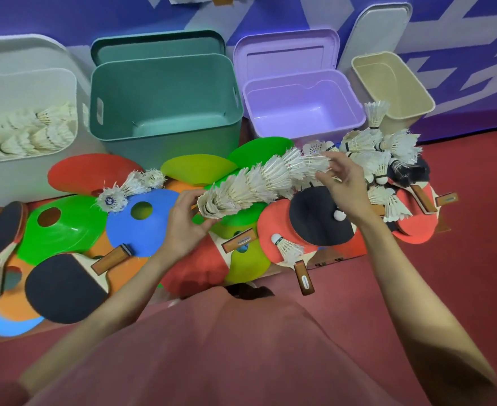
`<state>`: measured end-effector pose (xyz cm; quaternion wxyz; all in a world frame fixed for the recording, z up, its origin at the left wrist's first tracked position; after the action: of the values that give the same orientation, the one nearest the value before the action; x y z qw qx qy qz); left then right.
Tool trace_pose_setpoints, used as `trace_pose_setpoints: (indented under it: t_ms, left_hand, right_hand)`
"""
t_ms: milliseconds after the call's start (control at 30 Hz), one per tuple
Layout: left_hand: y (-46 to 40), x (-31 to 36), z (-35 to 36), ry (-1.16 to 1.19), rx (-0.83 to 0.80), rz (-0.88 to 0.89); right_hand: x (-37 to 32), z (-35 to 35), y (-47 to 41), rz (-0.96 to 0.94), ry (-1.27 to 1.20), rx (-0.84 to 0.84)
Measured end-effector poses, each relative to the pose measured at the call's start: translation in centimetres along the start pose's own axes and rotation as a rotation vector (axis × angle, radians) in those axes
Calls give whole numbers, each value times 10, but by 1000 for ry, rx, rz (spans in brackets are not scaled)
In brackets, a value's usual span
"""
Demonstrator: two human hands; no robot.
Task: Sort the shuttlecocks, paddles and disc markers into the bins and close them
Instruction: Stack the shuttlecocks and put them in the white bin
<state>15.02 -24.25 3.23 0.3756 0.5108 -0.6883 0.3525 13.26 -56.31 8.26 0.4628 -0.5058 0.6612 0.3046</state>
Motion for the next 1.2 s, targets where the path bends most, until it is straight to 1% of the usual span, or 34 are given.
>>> trace_pose_setpoints:
  t_ms: [200,300,533,700,800,867,933,1000,1133,1200]
  left_hand:
    - [-10,11,-85,-344,87,112]
    - [-20,9,-134,-449,96,89]
    - [-37,-15,-238,-550,161,-16]
    - [-60,-34,-321,-651,203,-70]
    - [-80,-54,-370,-676,235,-110]
    - [-93,-72,-399,-645,249,-156]
    - [-106,-94,-421,-628,229,-205]
    - [-117,-118,-436,-650,168,-264]
    - [-132,-162,-441,-733,-14,-336]
    - [-136,-179,-436,-750,-114,-349]
  right_hand:
    - [-53,57,-14,-79,-71,-193]
    - [-79,101,-23,-87,-118,-206]
    - [-142,200,-58,-198,-125,-261]
    - [-186,280,-85,-273,-105,-337]
    - [-208,332,-99,-271,-111,-369]
    - [-219,366,-108,-255,-108,-368]
    - [-222,402,-116,-248,-85,-387]
    - [-219,436,-121,-219,-32,-412]
    - [-201,480,-127,-126,126,-432]
    - [-195,490,-126,-83,194,-482]
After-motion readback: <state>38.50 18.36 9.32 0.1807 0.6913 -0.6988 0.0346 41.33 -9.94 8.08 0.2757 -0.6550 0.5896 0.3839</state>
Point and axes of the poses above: each hand's wrist, its own y-axis away from the middle knuckle, its own z-axis out of the palm, x = y × z, the point moved 5 cm from there along -y, towards the middle knuckle, and after that the axes turned 1 degree about -z, right-handed, at the moved point
